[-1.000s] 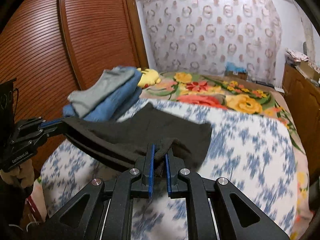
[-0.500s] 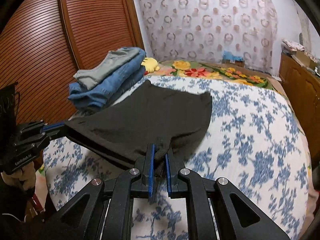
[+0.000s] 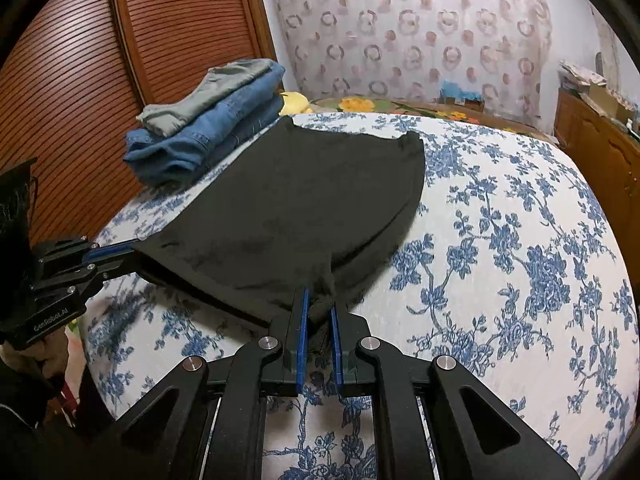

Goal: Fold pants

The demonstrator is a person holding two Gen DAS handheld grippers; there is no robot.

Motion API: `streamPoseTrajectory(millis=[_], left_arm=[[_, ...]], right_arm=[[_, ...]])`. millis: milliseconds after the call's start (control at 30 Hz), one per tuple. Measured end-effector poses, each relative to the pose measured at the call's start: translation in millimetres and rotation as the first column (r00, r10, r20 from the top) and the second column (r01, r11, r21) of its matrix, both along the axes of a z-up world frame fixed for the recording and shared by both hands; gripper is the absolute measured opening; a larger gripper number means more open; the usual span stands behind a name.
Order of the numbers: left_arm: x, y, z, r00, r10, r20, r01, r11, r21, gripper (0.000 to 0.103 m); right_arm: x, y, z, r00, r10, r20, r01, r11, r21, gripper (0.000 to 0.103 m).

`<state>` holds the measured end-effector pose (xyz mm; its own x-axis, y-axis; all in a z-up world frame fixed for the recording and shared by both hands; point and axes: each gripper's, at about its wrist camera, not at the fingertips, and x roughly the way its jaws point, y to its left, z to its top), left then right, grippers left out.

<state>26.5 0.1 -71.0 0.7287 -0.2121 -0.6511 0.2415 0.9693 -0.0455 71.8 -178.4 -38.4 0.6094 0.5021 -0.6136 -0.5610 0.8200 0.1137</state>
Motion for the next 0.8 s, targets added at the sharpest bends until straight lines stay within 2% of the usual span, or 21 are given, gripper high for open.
streamPoseTrajectory(millis=[100, 267, 733, 800], left_arm=[[1, 0, -6, 1.000, 0.003, -0.023, -0.003, 1.000, -0.003, 0.021], [3, 1, -10, 0.999, 0.019, -0.036, -0.019, 1.000, 0.003, 0.031], [12, 0, -12, 0.999, 0.035, -0.020, -0.035, 0.999, 0.006, 0.031], [13, 1, -11, 0.999, 0.029, -0.016, -0.029, 1.000, -0.001, 0.025]], right_arm=[[-1, -1, -3, 1.000, -0.008, -0.003, 0.008, 1.000, 0.002, 0.010], [-2, -5, -6, 1.000, -0.011, -0.012, 0.011, 1.000, 0.010, 0.010], [-2, -9, -9, 1.000, -0.020, -0.025, 0.020, 0.999, 0.026, 0.010], [-1, -9, -10, 0.999, -0.021, -0.029, 0.022, 0.999, 0.029, 0.010]])
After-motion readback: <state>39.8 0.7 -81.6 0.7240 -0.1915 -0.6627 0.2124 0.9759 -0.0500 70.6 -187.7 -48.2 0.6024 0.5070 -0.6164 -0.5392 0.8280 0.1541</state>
